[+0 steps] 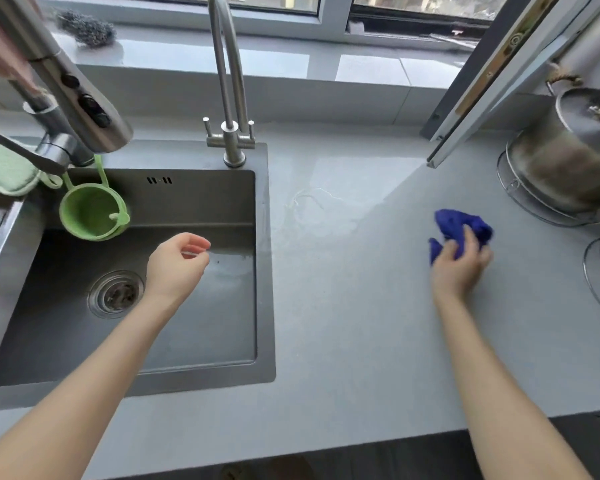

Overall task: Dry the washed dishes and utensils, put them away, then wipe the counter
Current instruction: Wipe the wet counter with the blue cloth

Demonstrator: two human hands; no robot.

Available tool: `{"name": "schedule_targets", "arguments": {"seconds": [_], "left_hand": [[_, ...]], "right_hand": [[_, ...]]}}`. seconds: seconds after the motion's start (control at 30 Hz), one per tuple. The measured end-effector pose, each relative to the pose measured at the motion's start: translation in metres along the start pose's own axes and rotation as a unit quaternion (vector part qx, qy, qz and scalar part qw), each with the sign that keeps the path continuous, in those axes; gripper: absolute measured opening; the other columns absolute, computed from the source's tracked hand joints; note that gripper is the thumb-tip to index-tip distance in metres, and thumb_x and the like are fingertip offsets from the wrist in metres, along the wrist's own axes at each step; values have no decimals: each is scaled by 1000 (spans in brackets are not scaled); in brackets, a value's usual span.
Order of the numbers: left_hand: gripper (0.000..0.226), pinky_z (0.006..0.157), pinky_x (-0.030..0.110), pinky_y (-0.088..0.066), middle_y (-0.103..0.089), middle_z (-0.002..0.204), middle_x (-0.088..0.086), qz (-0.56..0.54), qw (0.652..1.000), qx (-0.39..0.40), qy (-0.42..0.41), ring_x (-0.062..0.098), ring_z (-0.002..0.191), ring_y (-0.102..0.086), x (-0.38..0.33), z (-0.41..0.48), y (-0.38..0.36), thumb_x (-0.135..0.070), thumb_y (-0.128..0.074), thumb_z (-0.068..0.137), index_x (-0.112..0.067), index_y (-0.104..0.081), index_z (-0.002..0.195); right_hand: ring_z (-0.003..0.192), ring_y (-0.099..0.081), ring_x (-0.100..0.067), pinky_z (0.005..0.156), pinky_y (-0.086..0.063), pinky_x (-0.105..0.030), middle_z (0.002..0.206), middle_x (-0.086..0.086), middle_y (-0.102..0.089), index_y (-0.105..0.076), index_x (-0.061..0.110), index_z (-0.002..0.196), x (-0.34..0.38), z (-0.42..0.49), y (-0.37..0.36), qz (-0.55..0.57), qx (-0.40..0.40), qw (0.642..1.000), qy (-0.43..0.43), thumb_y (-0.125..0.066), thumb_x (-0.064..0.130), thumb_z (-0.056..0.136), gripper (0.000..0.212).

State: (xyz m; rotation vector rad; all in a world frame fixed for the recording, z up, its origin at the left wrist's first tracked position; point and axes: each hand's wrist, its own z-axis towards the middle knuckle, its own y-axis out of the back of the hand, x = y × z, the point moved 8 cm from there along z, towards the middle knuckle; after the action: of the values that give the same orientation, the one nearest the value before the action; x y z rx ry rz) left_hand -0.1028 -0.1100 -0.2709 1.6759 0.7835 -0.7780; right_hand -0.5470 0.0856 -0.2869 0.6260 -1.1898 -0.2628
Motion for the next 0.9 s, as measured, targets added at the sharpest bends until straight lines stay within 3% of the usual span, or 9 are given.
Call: {"name": "schedule_targets", "arguments": {"seconds": [0.1, 0.2, 0.27, 0.37, 0.57, 0.63, 0.7, 0.8, 0.9], "left_hand": [[21, 80, 47, -55, -64, 81, -4, 8, 1000, -3, 1, 22, 82, -63, -6, 10, -11, -3, -56, 78, -20, -67, 85], [21, 80, 47, -56, -65, 81, -5, -2, 1000, -14, 11, 17, 76, -62, -10, 19, -14, -3, -57, 78, -18, -68, 86], [20, 80, 48, -56, -64, 81, -4, -14, 999, -25, 19, 15, 72, -61, -12, 24, -14, -2, -57, 79, -17, -68, 87], [20, 81, 48, -56, -64, 81, -2, -28, 998, -41, 30, 14, 69, -60, -15, 27, -11, 0, -57, 79, -15, -67, 88], [21, 80, 46, -57, -63, 82, 3, -40, 996, -69, 34, 16, 71, -59, -25, 22, 6, 1, -56, 80, -12, -67, 91], [22, 80, 44, -57, -63, 85, 6, -38, 996, -80, 28, 19, 77, -61, -28, 21, 14, 2, -56, 80, -12, -67, 91], [22, 80, 43, -57, -63, 85, 6, -37, 995, -86, 23, 20, 78, -61, -30, 23, 22, 3, -55, 80, -11, -67, 92], [22, 81, 43, -56, -61, 83, 2, -44, 995, -90, 28, 12, 70, -58, -28, 29, 30, 3, -55, 80, -11, -66, 92], [22, 81, 42, -56, -61, 86, 3, -45, 995, -86, 37, 11, 72, -58, -23, 34, 35, 3, -54, 81, -11, -67, 93]], "right_hand": [[124, -42, -45, 107, -31, -44, 143, -28, -34, -46, 18, 141, -38, 49, 5, -173, -1, 983, -60, -41, 39, 88, 57], [116, -47, -46, 104, -32, -49, 136, -31, -39, -45, 20, 140, -2, 57, -48, -258, 45, 964, 35, -36, 64, 73, 81], [108, -51, -45, 98, -38, -48, 128, -31, -47, -52, 17, 135, 43, 31, -101, -229, 106, 957, 144, -40, 61, 73, 77], [99, -58, -46, 91, -45, -49, 120, -32, -55, -65, 13, 122, 108, -50, -154, -141, 165, 929, 299, -49, 40, 77, 55], [90, -53, -38, 83, -48, -43, 118, -27, -59, -72, 10, 101, 179, -214, -175, 0, 296, 869, 397, -43, 14, 67, 45], [81, -57, -38, 75, -50, -42, 113, -24, -62, -72, 7, 92, 195, -242, -175, 34, 325, 846, 421, -41, 9, 68, 39], [84, -58, -38, 75, -50, -42, 115, -22, -62, -71, 5, 95, 204, -250, -170, 72, 346, 836, 420, -41, 7, 70, 39], [104, -55, -34, 92, -44, -37, 125, -20, -57, -68, 4, 109, 201, -209, -151, 144, 315, 870, 352, -50, 1, 71, 42], [115, -53, -33, 101, -39, -32, 125, -22, -54, -66, 1, 114, 164, -113, -129, 142, 227, 931, 249, -54, -2, 71, 45]]}}
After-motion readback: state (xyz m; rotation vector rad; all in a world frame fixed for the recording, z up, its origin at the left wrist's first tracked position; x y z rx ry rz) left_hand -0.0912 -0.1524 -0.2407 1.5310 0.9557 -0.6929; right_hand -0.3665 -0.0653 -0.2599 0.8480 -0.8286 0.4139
